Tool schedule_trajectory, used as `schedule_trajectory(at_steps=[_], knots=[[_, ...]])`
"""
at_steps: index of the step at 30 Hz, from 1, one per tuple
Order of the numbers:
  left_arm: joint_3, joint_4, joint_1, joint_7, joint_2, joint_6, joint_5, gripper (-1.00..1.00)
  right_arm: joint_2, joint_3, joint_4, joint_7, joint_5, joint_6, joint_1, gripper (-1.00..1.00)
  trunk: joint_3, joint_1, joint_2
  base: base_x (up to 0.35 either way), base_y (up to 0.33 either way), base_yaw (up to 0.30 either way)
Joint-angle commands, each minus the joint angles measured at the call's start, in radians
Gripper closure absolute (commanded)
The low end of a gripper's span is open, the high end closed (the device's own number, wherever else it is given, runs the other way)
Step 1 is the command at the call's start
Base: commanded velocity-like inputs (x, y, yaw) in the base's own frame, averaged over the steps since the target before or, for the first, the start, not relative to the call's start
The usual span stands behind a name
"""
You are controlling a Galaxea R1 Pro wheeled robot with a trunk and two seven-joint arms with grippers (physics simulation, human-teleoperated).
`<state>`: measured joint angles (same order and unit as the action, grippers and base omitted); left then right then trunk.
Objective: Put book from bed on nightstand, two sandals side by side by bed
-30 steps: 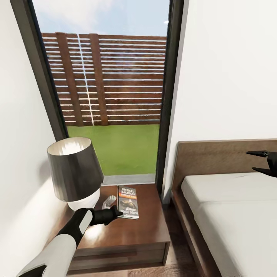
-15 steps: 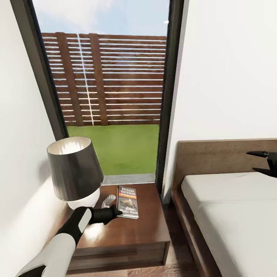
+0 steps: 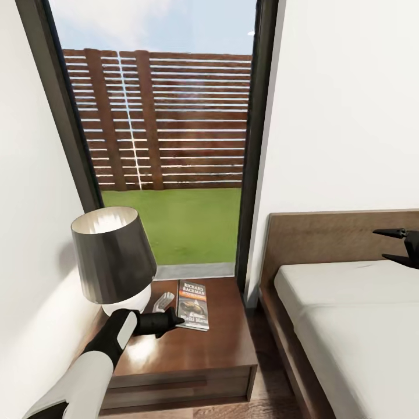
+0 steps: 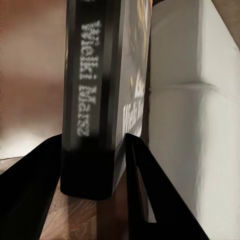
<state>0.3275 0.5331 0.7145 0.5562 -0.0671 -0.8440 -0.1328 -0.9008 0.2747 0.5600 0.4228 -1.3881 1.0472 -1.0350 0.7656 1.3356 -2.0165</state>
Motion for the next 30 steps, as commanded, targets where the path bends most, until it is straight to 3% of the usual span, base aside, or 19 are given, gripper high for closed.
schedule_trajectory(at_steps=[1, 19, 30], knots=[[0.007, 0.001, 0.001, 0.001, -0.001, -0.007, 0.0, 1.0, -0.001, 0.006, -0.001, 0.01, 0.004, 0.0, -0.002, -1.0, 0.001, 0.0, -0.001, 0.0, 0.0, 0.0], [0.007, 0.002, 0.001, -0.065, -0.006, -0.009, -0.004, 1.0, -0.003, 0.004, -0.001, 0.01, 0.004, 0.0, -0.002, -1.0, 0.001, 0.0, -0.001, 0.0, 0.0, 0.0], [0.007, 0.002, 0.002, -0.07, -0.007, -0.009, -0.006, 1.0, -0.003, 0.004, 0.002, 0.01, 0.002, 0.0, -0.002, -1.0, 0.036, 0.042, -0.078, 0.0, 0.0, 0.0]])
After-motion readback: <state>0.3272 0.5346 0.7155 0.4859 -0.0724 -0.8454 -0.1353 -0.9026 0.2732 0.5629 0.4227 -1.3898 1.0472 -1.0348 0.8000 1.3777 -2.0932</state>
